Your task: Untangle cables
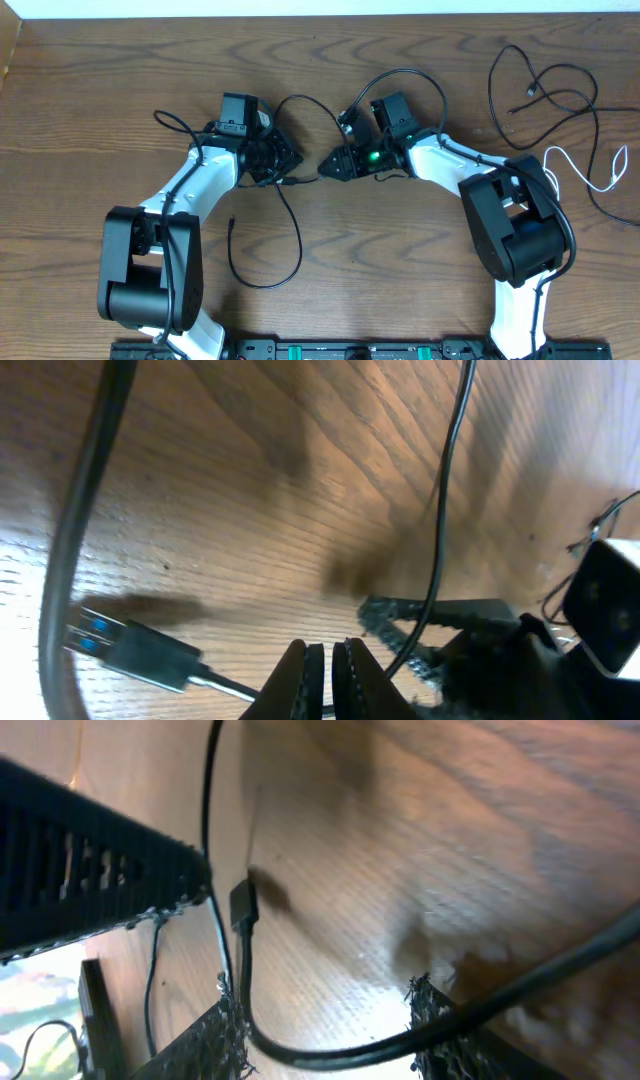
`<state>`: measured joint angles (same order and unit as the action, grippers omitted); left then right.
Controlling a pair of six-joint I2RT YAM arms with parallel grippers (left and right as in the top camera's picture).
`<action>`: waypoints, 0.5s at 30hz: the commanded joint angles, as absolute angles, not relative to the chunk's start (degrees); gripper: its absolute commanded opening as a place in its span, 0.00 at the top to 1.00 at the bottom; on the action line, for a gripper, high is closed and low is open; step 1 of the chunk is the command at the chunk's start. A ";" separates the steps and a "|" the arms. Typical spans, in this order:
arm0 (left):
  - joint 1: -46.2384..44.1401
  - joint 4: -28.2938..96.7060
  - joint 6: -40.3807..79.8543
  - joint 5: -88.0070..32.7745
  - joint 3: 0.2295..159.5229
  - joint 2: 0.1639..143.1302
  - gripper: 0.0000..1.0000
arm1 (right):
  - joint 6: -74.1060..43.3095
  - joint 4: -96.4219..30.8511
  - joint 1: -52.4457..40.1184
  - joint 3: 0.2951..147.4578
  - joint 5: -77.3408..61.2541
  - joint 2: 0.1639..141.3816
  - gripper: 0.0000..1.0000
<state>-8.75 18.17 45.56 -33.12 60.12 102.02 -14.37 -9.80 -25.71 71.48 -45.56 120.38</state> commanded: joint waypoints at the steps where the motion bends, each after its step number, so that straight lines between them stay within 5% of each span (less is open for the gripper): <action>1: -8.64 17.65 48.16 -34.72 59.81 102.87 0.88 | -11.86 -9.37 -26.81 71.11 -48.38 121.10 0.44; 7: -4.89 9.08 46.35 -40.88 60.66 101.78 0.83 | -15.46 -7.79 -27.09 71.11 -46.52 121.10 0.39; 15: -0.78 12.10 39.38 -26.22 61.41 101.38 0.66 | -31.31 -7.90 -26.17 71.11 -35.90 121.10 0.34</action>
<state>-1.30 9.82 44.66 -35.64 60.14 102.00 -24.77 -7.84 -26.72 71.48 -40.58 120.38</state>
